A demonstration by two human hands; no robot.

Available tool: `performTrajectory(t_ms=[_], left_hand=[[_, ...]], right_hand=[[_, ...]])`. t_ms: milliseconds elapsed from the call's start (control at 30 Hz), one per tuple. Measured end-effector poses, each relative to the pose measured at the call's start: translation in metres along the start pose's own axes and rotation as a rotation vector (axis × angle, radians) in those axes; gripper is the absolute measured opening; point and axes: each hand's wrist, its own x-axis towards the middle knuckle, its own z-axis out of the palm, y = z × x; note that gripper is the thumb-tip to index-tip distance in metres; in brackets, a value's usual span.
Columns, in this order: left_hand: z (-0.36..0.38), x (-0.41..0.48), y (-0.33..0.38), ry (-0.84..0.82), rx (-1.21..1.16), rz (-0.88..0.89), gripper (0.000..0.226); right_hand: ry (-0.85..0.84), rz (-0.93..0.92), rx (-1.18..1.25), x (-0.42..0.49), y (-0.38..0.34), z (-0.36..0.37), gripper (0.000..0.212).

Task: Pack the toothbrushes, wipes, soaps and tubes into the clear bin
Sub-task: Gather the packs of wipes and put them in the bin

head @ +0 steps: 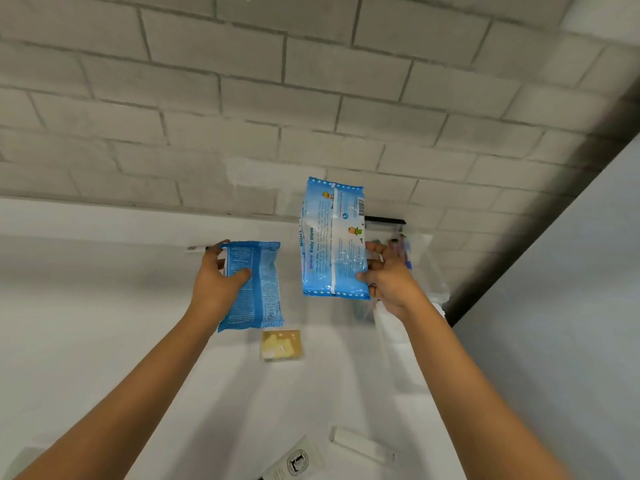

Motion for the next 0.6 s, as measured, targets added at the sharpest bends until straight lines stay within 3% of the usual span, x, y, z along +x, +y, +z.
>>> performTrajectory(t_ms=[333,467,600], left_hand=[[0.057,0.006,0.015,-0.060,-0.008,0.014,0.055],[0.069,0.010,0.014,-0.061,0.005,0.021,0.055],[0.075,0.012,0.012,-0.050,0.010,0.017,0.055]], right_hand=[[0.219,-0.011,-0.009,0.017,-0.019,-0.066,0.050],[0.376,-0.051,-0.288,0.030,-0.020,-0.081,0.047],[0.368,-0.081,-0.499,0.037,-0.013,-0.084,0.045]])
